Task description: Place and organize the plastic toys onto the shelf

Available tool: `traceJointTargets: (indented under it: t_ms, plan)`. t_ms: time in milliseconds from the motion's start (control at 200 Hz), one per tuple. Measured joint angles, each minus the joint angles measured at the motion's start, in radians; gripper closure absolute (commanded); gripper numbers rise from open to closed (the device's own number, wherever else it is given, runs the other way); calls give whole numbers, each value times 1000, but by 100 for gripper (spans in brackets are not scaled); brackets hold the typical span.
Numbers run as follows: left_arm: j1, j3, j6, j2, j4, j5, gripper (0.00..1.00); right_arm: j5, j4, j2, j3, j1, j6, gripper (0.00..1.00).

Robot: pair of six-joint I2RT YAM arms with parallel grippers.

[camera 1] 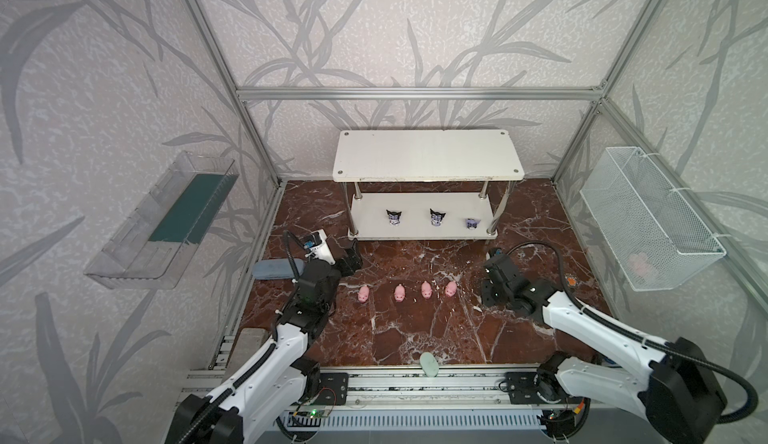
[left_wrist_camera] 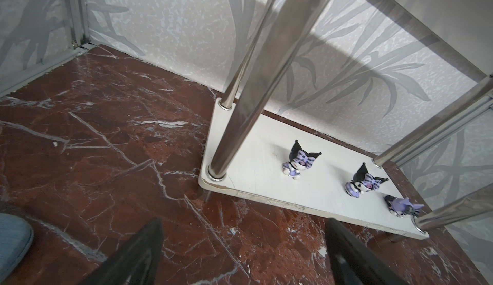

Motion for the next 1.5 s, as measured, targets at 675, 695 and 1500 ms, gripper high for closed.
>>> traceJointTargets:
  t_ms: [675,695,1500]
  plan:
    - [-46,18,0,23,-87,-2,8,24,-273,317,1048,-53,-315,70]
    - [-46,18,-1,24,-88,0,8,22,-273,343,1073,-61,-323,70]
    - [-46,18,-13,89,-63,35,8,-73,-555,1025,2003,-278,-417,70]
